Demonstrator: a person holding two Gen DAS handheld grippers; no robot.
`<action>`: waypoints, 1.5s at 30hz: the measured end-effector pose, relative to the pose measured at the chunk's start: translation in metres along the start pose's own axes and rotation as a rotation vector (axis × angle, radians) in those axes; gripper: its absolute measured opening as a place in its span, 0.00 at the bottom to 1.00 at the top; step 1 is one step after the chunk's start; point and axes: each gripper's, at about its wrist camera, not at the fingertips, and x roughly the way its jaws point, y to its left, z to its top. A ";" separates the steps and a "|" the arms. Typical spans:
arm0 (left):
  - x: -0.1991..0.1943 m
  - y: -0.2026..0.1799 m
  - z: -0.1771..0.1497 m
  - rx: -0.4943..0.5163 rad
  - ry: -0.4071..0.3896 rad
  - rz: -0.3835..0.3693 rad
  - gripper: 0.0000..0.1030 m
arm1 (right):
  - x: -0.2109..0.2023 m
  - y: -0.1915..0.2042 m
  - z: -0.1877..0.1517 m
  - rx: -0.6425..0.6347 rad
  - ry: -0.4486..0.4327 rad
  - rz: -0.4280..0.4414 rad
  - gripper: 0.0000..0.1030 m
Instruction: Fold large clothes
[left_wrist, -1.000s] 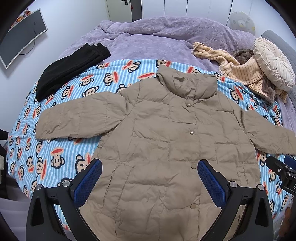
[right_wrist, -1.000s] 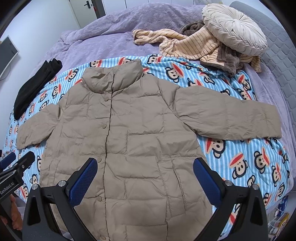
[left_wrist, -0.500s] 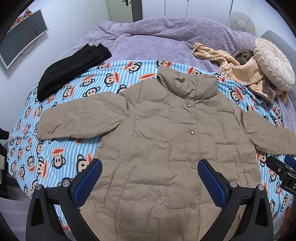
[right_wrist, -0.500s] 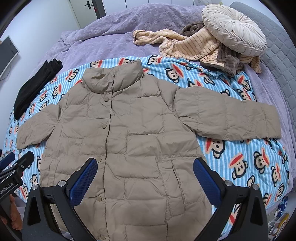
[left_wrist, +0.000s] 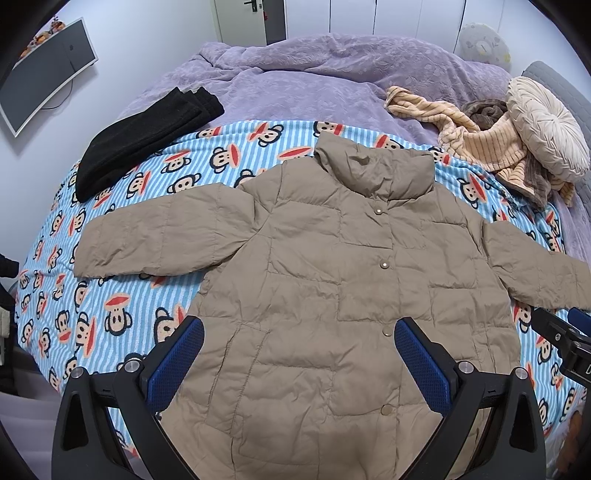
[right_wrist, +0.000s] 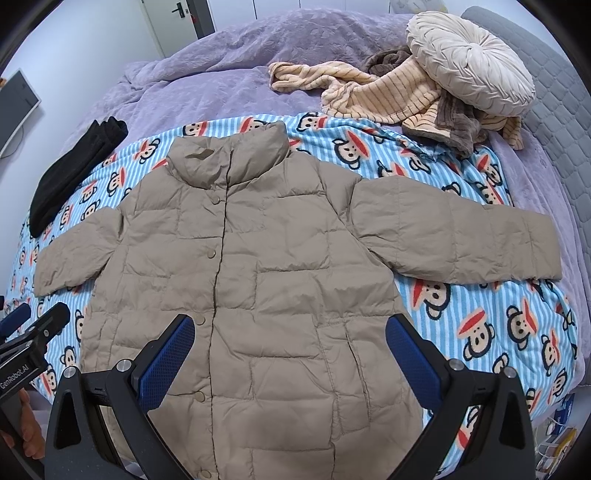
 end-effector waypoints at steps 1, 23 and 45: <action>0.000 0.000 0.000 0.000 0.000 0.000 1.00 | -0.001 0.000 0.000 0.000 0.000 0.000 1.00; -0.001 0.000 -0.002 -0.001 -0.001 0.000 1.00 | 0.001 0.001 0.002 0.000 -0.001 -0.002 1.00; 0.000 0.000 -0.006 0.000 0.004 0.002 1.00 | 0.005 0.000 0.004 0.000 0.002 -0.003 1.00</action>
